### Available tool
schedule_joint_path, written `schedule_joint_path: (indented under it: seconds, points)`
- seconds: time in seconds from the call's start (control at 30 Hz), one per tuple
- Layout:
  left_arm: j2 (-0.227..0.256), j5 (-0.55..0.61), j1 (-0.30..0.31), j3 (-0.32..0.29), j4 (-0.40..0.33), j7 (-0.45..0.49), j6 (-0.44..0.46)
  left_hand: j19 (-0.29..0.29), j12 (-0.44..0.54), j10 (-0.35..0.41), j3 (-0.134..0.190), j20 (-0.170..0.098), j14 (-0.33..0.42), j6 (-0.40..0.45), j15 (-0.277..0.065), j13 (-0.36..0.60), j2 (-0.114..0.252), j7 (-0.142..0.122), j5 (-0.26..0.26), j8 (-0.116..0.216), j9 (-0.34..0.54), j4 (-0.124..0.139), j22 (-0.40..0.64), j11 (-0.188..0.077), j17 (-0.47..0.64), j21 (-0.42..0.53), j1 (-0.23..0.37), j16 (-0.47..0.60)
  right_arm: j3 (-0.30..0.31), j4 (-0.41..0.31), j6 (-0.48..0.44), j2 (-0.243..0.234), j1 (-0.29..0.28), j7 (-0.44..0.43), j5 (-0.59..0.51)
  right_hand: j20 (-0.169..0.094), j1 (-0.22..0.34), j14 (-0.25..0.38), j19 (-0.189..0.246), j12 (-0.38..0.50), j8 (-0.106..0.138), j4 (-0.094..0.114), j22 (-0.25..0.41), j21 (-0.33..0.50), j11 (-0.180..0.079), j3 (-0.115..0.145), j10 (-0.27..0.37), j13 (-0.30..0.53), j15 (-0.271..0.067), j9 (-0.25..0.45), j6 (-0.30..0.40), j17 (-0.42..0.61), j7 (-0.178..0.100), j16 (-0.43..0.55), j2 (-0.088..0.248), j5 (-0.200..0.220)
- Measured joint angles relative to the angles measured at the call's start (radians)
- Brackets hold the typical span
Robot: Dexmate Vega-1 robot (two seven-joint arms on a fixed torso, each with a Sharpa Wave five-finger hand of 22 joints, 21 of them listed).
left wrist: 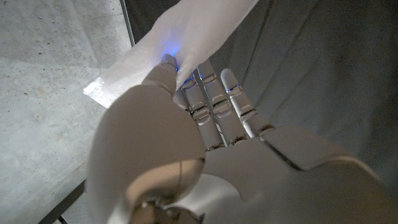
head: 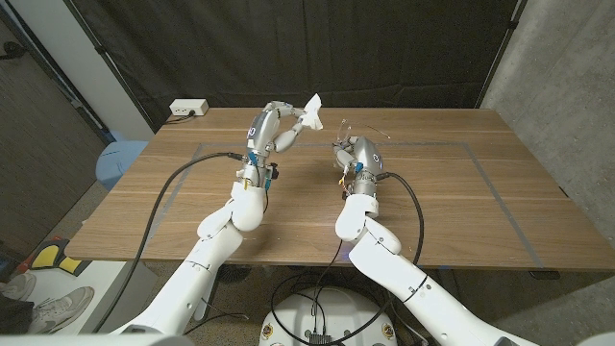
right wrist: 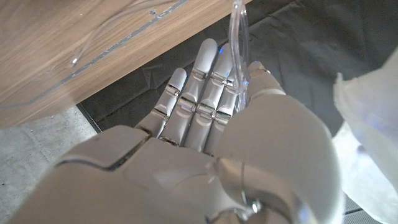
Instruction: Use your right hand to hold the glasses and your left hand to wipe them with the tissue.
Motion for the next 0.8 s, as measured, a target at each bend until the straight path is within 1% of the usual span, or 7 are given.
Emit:
schedule_joint_path:
  seconds: [0.1, 0.3, 0.33, 0.43, 0.57, 0.67, 0.8]
  points:
    - [0.008, 0.065, 0.014, 0.000, -0.033, 0.043, 0.079, 0.000, 0.000, 0.000, 0.000, 0.000, 0.000, 0.000, 0.000, 0.000, 0.000, 0.000, -0.001, -0.003, 0.000, 0.000, 0.000, 0.000, 0.000, 0.006, 0.000, 0.000, -0.009, -0.012, -0.030, -0.010, 0.007, 0.014, -0.017, 0.000, 0.000, 0.000, 0.000, 0.000, 0.000, 0.001, 0.000, 0.002, 0.000, 0.001, 0.000, 0.000, 0.000, 0.000, 0.000, 0.000, 0.000, 0.000, 0.000, 0.000]
    - [0.020, 0.127, 0.039, -0.004, -0.092, 0.044, 0.220, 0.000, -0.008, 0.000, 0.000, 0.000, 0.003, 0.005, 0.003, 0.000, 0.000, -0.005, -0.001, -0.003, 0.000, 0.000, -0.004, 0.000, 0.000, 0.006, 0.000, -0.008, -0.041, -0.058, -0.105, -0.048, 0.033, 0.068, -0.056, 0.001, 0.000, 0.000, -0.009, 0.000, 0.000, 0.000, 0.000, 0.003, 0.000, 0.002, 0.000, 0.005, 0.000, 0.000, 0.000, 0.005, 0.000, 0.000, 0.000, 0.000]
    - [0.025, 0.135, 0.049, -0.005, -0.116, 0.033, 0.250, 0.000, -0.008, 0.000, 0.000, 0.000, 0.006, 0.005, 0.001, 0.000, 0.000, -0.005, -0.001, -0.003, 0.000, 0.000, -0.005, 0.000, 0.000, 0.012, 0.000, -0.008, -0.054, -0.075, -0.152, -0.063, 0.043, 0.110, -0.079, -0.001, 0.000, 0.000, -0.011, 0.000, 0.000, 0.000, 0.000, 0.009, 0.000, 0.002, 0.000, 0.005, 0.000, 0.000, 0.000, 0.005, 0.000, 0.000, 0.000, -0.001]
    - [0.031, 0.149, 0.063, -0.007, -0.151, 0.006, 0.311, 0.000, -0.008, 0.000, 0.000, 0.000, 0.009, 0.005, -0.002, 0.003, 0.000, -0.006, -0.001, -0.003, 0.000, 0.000, -0.005, 0.000, 0.000, 0.016, 0.000, -0.008, -0.082, -0.103, -0.211, -0.090, 0.068, 0.168, -0.106, 0.000, 0.001, 0.000, -0.011, 0.000, -0.001, 0.000, 0.000, 0.009, 0.004, 0.002, -0.004, 0.005, 0.000, 0.000, 0.000, 0.005, 0.000, 0.000, -0.001, -0.001]
    - [0.037, 0.147, 0.076, -0.011, -0.185, -0.057, 0.390, 0.000, -0.015, 0.000, 0.000, 0.000, 0.009, 0.005, -0.002, 0.003, 0.000, -0.006, -0.001, -0.003, 0.000, 0.000, -0.006, 0.000, 0.000, 0.020, 0.000, -0.013, -0.155, -0.150, -0.328, -0.147, 0.135, 0.292, -0.161, 0.000, 0.001, 0.000, -0.011, 0.000, -0.001, 0.000, 0.000, 0.009, 0.004, 0.002, -0.004, 0.005, 0.000, 0.001, 0.000, 0.005, 0.000, 0.000, -0.001, -0.001]
    - [0.042, 0.126, 0.084, -0.016, -0.211, -0.121, 0.437, 0.001, -0.016, 0.009, 0.000, 0.001, 0.011, 0.002, 0.000, 0.003, 0.000, 0.002, -0.001, -0.011, 0.001, 0.000, -0.009, 0.002, 0.000, 0.025, 0.000, -0.015, -0.192, -0.167, -0.382, -0.171, 0.172, 0.358, -0.185, 0.000, 0.001, 0.000, -0.011, 0.000, -0.002, 0.000, 0.000, 0.017, 0.004, 0.002, -0.004, 0.005, 0.000, 0.001, 0.000, 0.006, 0.000, 0.000, -0.001, -0.001]
    - [0.053, 0.094, 0.093, -0.022, -0.249, -0.240, 0.504, 0.004, -0.019, 0.009, 0.000, 0.004, 0.011, 0.002, 0.000, 0.003, 0.000, 0.009, -0.002, -0.011, 0.003, 0.000, -0.011, 0.002, 0.000, 0.031, 0.000, -0.021, -0.280, -0.192, -0.492, -0.215, 0.259, 0.512, -0.228, 0.000, 0.001, 0.000, -0.011, -0.007, -0.003, 0.003, 0.000, 0.017, 0.004, 0.005, -0.004, 0.005, 0.000, 0.002, 0.000, 0.009, 0.000, 0.000, -0.001, -0.004]
